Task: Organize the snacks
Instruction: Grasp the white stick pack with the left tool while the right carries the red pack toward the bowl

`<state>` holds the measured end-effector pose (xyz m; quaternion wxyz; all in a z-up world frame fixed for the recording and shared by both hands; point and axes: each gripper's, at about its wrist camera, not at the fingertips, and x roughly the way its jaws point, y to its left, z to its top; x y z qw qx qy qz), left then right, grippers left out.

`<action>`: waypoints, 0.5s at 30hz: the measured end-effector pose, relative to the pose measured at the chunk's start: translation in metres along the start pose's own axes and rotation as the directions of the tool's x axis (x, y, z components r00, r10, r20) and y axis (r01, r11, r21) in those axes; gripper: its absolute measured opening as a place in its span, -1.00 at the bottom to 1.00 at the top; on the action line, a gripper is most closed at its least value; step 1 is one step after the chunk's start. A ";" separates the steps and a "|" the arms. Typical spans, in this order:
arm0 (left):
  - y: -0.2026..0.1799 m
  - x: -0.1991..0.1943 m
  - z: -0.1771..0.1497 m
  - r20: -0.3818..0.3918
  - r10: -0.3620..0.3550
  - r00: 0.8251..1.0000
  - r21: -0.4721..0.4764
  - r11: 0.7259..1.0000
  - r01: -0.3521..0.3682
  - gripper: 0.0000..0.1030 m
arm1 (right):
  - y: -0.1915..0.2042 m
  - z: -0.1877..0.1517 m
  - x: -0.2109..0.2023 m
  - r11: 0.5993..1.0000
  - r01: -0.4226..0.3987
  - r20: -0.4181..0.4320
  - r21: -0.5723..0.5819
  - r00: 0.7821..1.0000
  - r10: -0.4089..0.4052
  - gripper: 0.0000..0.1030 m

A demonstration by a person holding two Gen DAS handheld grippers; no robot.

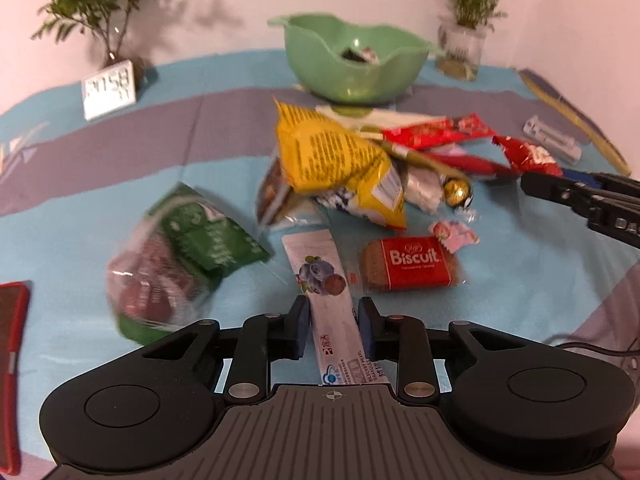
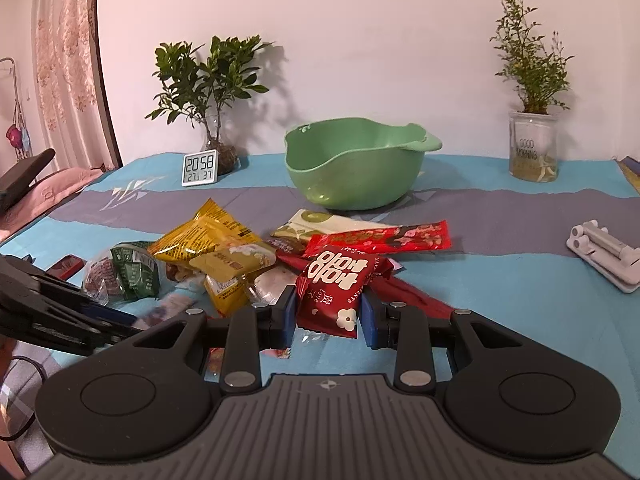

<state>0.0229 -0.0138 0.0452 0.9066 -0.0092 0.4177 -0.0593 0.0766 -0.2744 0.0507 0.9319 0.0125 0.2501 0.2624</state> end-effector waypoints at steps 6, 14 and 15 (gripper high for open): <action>0.007 -0.040 0.015 0.103 -0.004 0.995 -0.003 1.000 0.004 0.70 | -0.006 0.014 0.010 1.000 -0.012 0.014 -0.009 1.000 0.012 -0.27; 0.015 -0.048 0.089 0.199 -0.098 0.975 -0.013 0.995 0.103 0.05 | -0.015 0.049 0.040 0.999 -0.038 0.043 -0.010 0.998 0.038 -0.27; 0.014 -0.046 0.095 0.199 -0.098 0.975 -0.015 0.995 0.102 0.05 | -0.016 0.053 0.042 0.999 -0.035 0.048 -0.002 0.998 0.035 -0.27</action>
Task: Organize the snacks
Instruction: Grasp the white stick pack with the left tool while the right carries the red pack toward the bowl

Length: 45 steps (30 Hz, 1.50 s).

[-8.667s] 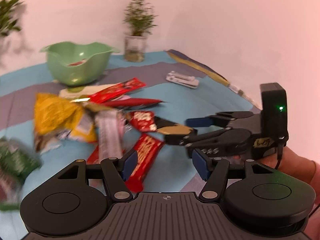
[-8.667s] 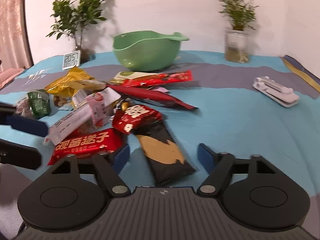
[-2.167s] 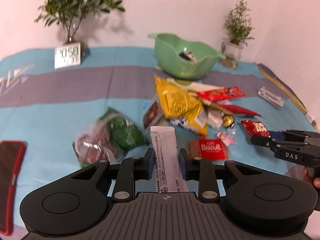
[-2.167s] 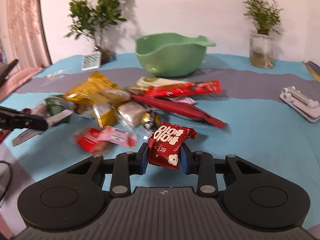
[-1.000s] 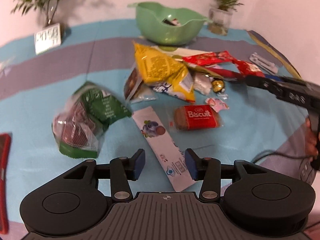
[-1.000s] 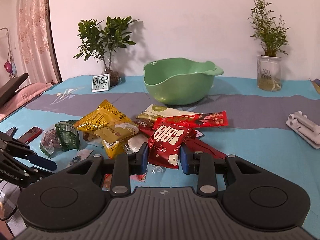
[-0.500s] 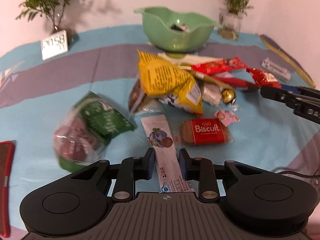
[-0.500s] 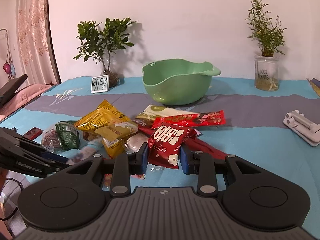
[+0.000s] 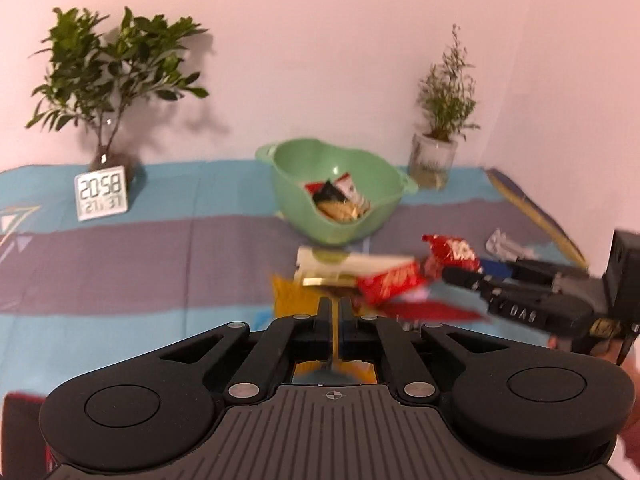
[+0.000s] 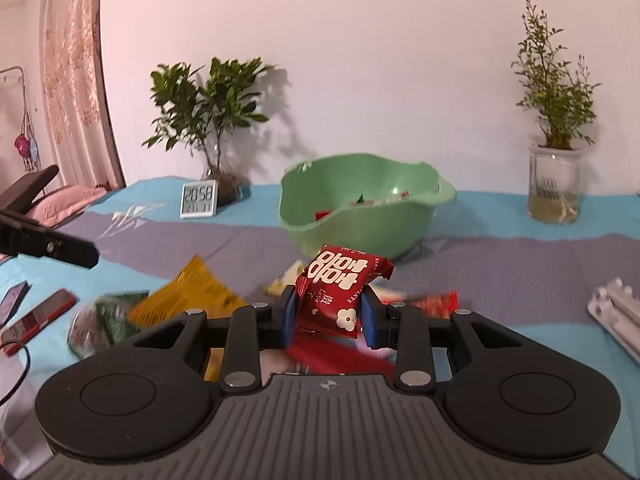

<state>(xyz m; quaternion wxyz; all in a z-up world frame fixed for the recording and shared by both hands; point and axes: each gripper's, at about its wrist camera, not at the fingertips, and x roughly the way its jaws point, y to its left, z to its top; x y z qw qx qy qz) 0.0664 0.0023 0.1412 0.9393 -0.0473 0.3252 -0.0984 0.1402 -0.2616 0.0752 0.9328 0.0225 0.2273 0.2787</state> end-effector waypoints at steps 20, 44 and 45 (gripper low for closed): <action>-0.023 0.053 -0.096 -0.350 0.121 0.929 0.055 0.993 -0.108 0.96 | 0.000 -0.030 -0.016 0.998 -0.025 -0.023 0.053 0.999 0.027 -0.27; -0.016 -0.005 -0.005 0.036 0.084 0.996 0.080 0.993 -0.087 0.71 | -0.004 0.005 0.005 0.998 -0.055 -0.007 0.027 0.998 0.055 -0.27; -0.017 0.001 0.005 0.045 0.079 0.996 0.094 0.992 -0.083 0.71 | -0.006 0.010 0.010 0.998 -0.059 -0.006 0.030 0.998 0.059 -0.27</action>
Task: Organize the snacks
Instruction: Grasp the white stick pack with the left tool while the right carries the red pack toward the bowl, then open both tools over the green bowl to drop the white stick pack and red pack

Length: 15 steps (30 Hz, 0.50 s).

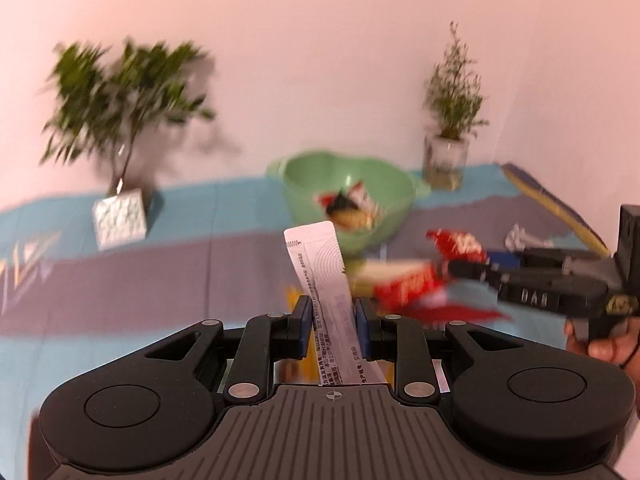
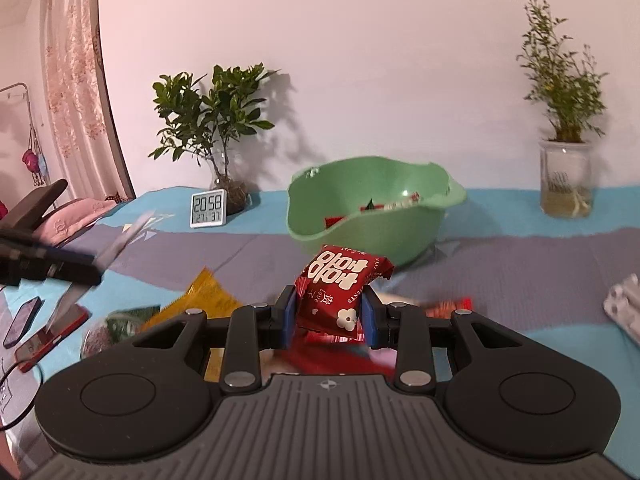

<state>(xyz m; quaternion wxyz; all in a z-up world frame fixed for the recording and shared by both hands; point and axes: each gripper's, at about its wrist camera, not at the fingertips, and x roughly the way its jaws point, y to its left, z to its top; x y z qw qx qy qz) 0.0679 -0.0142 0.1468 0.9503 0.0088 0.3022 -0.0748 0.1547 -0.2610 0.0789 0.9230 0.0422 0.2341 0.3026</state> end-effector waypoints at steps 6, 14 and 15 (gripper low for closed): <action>-0.005 0.061 0.061 0.013 -0.028 1.000 0.045 0.999 0.027 0.71 | -0.013 0.037 0.036 1.000 0.009 0.020 -0.015 1.000 -0.008 -0.27; -0.011 0.148 0.107 -0.025 -0.024 0.999 0.065 0.998 0.026 0.72 | -0.033 0.073 0.097 1.000 0.026 0.020 0.005 0.999 -0.027 -0.26; -0.010 0.158 0.109 -0.033 -0.017 0.999 0.062 0.998 0.019 0.72 | -0.035 0.075 0.104 1.000 0.029 0.014 0.010 0.999 -0.029 -0.26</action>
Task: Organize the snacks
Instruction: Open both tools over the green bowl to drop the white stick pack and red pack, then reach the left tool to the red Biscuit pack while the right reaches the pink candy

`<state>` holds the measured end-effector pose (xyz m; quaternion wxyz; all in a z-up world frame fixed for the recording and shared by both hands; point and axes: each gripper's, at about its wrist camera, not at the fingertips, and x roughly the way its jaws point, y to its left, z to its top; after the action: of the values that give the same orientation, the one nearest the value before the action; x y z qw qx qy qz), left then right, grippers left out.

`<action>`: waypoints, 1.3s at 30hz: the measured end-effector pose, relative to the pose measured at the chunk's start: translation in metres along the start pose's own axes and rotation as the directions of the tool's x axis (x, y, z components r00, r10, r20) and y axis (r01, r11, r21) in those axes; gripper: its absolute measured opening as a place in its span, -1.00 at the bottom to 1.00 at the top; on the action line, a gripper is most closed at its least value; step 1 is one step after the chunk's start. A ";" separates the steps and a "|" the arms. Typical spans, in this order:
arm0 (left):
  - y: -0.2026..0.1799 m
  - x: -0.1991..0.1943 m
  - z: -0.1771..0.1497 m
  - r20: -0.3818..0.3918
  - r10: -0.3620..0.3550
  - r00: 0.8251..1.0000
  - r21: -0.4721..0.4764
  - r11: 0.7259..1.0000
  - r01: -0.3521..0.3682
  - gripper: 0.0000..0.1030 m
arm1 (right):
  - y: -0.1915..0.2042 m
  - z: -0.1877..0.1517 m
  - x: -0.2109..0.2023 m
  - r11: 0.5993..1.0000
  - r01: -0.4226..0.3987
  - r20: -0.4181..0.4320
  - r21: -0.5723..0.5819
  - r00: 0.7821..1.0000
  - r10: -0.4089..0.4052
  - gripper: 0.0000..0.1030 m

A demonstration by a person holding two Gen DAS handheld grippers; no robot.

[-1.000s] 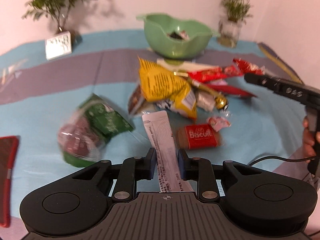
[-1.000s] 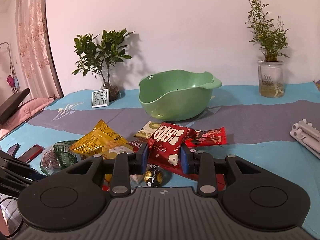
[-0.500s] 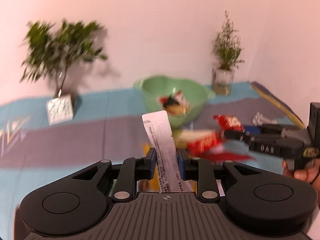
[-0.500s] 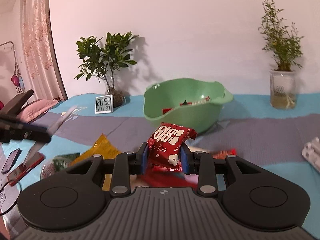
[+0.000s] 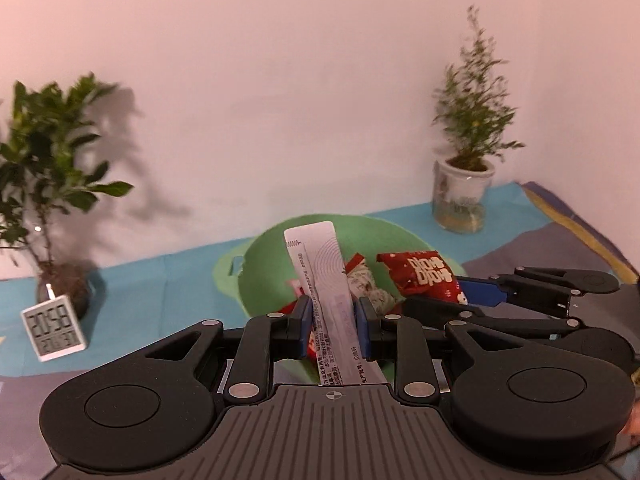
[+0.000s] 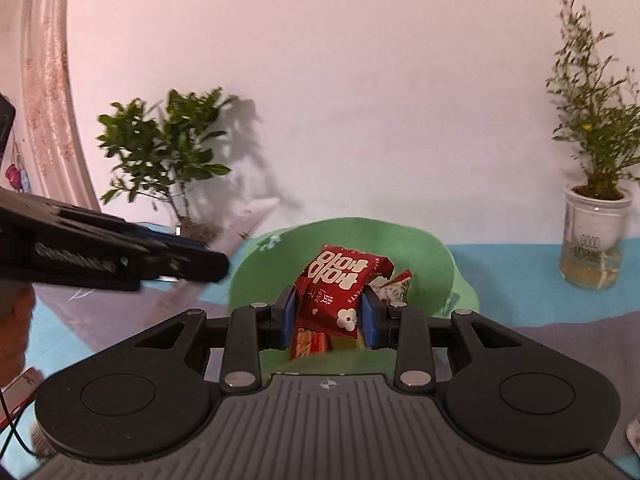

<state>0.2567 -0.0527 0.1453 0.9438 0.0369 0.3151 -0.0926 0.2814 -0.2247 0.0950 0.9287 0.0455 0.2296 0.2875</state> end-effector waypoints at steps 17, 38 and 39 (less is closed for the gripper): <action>0.016 -0.030 -0.034 -0.001 -0.002 1.000 -0.066 0.998 0.002 1.00 | 0.004 -0.025 -0.028 1.000 0.021 -0.018 0.008 1.000 -0.021 0.36; 0.008 -0.130 -0.215 -0.067 -0.137 0.988 -0.219 0.968 0.119 1.00 | 0.064 -0.151 -0.133 0.994 -0.103 -0.197 0.022 0.975 0.105 0.42; 0.010 -0.132 -0.219 -0.067 -0.142 0.988 -0.235 0.964 0.122 1.00 | 0.067 -0.152 -0.130 0.995 -0.096 -0.199 0.027 0.975 0.099 0.42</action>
<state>0.0267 0.0054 0.0494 0.9194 -0.0902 0.3647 -0.1165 0.0832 -0.2483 0.0263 0.8853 0.0358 0.3219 0.3338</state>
